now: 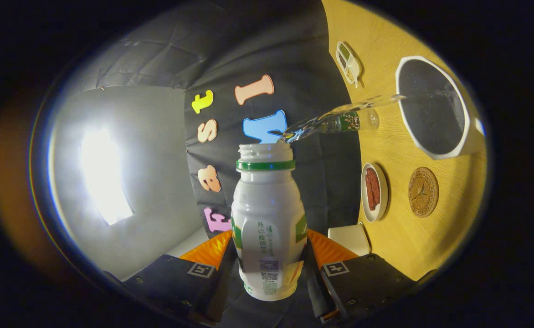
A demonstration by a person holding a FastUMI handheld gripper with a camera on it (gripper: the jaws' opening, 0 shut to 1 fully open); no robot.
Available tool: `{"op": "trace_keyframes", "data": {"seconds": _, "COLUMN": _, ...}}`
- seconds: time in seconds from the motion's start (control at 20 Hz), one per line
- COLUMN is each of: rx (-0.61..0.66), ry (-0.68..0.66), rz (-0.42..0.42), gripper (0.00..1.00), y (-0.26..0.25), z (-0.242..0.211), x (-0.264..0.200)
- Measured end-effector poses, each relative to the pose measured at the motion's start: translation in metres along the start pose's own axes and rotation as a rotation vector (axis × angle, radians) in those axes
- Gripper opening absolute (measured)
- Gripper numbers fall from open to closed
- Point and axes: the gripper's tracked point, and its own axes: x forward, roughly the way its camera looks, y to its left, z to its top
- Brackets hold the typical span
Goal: Take the bottle from table, then pour the juice into the cup, finally place the bottle on the coaster
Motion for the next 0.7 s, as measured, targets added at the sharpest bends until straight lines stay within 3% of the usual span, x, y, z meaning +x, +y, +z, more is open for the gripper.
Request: {"op": "trace_keyframes", "data": {"seconds": 0.7, "rx": 0.045, "ry": 0.001, "rz": 0.019, "gripper": 0.71, "y": 0.0086, "z": -0.0029, "x": 0.0007}}
